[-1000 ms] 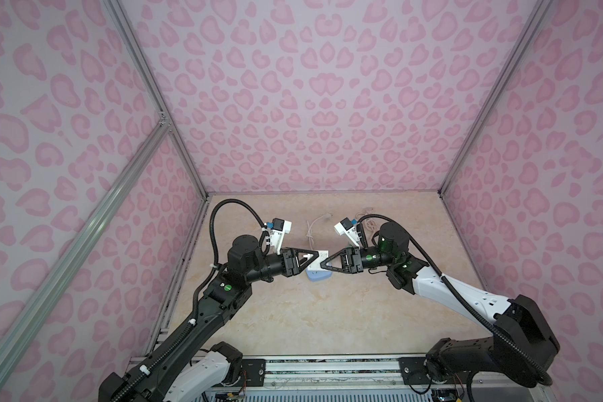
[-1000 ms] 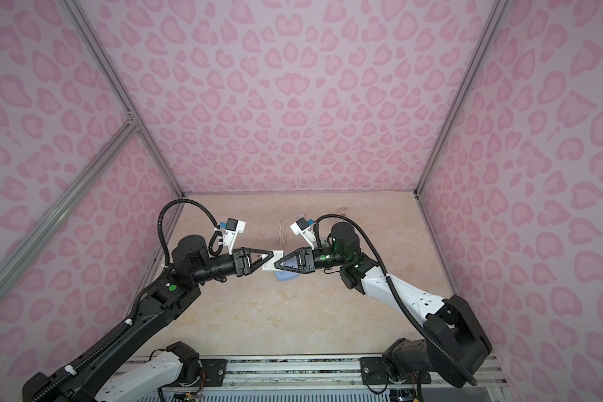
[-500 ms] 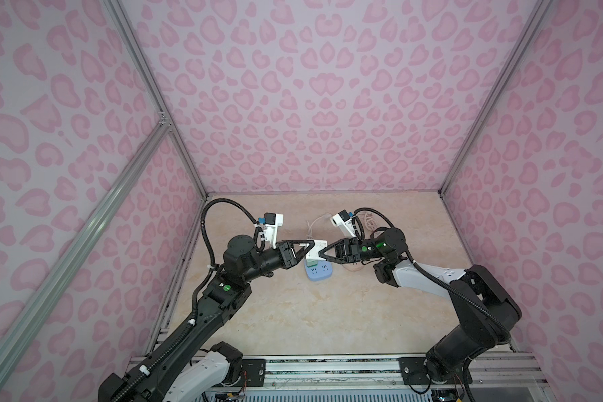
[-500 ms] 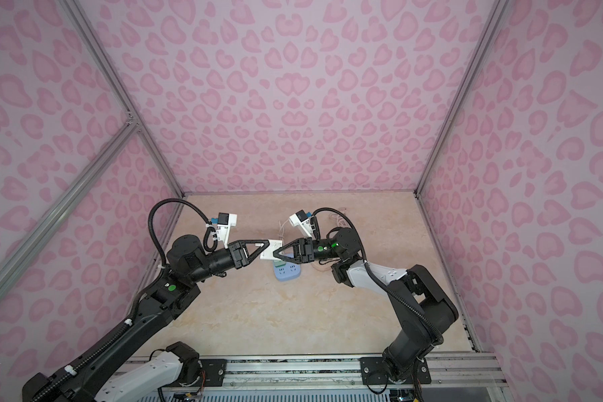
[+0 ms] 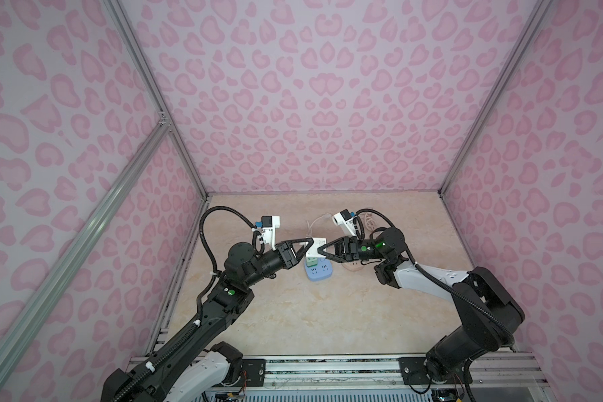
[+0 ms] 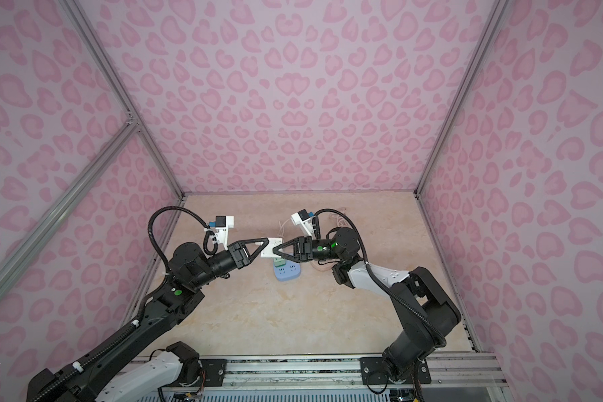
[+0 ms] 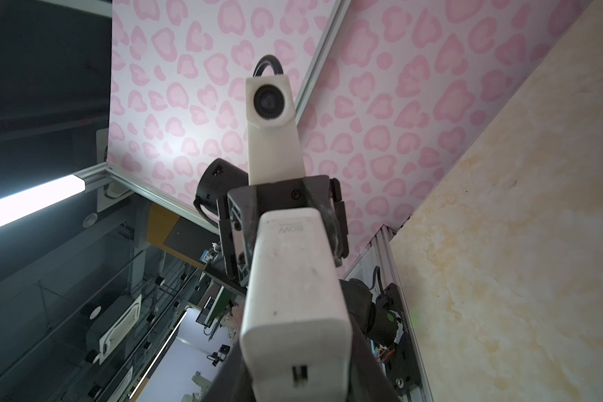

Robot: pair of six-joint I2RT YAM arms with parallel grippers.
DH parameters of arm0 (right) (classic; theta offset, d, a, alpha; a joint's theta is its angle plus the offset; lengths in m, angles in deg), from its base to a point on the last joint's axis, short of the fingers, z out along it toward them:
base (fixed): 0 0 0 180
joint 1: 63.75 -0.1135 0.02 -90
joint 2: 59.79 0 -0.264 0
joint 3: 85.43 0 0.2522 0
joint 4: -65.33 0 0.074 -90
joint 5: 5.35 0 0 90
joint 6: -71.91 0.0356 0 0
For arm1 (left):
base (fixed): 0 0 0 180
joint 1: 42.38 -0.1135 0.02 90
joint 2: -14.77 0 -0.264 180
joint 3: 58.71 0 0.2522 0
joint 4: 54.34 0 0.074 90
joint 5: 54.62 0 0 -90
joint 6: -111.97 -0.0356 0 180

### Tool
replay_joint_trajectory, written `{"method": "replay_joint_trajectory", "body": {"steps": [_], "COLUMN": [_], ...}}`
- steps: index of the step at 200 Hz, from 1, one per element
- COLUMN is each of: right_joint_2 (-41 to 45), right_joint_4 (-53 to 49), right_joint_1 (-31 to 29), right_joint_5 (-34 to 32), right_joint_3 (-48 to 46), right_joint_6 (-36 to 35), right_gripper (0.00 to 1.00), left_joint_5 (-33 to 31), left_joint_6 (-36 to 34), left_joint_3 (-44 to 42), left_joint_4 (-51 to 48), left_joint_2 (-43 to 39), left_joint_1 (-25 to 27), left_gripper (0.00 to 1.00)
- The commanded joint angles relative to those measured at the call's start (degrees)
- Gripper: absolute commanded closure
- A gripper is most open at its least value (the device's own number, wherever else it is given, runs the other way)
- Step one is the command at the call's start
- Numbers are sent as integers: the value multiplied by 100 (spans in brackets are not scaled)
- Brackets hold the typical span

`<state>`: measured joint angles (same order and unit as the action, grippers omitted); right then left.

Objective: Insert the plug
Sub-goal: 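Bring the white plug to the left gripper and close the left gripper on it, then open the left gripper and draw it back while the right gripper keeps the plug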

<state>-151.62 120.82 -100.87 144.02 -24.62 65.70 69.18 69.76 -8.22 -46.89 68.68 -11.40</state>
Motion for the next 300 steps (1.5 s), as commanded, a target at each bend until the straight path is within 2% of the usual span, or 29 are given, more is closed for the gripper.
{"method": "replay_joint_trajectory", "body": {"steps": [1, 29, 53, 104, 123, 157, 209, 230, 300], "right_joint_2": [-10, -107, -238, 76, 224, 620, 712, 573, -361], "right_joint_4": [64, 216, 752, 446, 57, -1397, -2154, -1673, 969], "right_joint_1": [19, 22, 28, 78, 74, 50, -201, -255, -374], "right_joint_5": [-540, -601, -624, -787, -807, -989, -1094, -1049, -1195], "right_joint_3": [68, 160, 180, -77, -127, -213, -25, -30, 170], "right_joint_6": [-101, -29, 372, 98, -147, -1097, -1622, -1376, 368], "right_gripper": [62, 59, 59, 53, 52, 51, 49, 49, 51], "left_joint_5": [113, -54, -378, -1566, -1678, -1609, -1456, -1394, -1240], "left_joint_6": [-92, 91, 189, 345, 427, 665, 861, 942, 1171], "left_joint_3": [-75, -182, -262, -527, -574, -613, -597, -564, -708], "left_joint_4": [-238, -27, -60, -190, -112, 212, 639, 755, 1237], "left_joint_2": [-48, -30, -58, -590, -701, -766, -775, -746, -592], "left_joint_1": [40, 72, 83, 83, 83, 83, 83, 83, 83], "left_gripper": [98, 98, 98, 98, 98, 98, 98, 98, 98]}}
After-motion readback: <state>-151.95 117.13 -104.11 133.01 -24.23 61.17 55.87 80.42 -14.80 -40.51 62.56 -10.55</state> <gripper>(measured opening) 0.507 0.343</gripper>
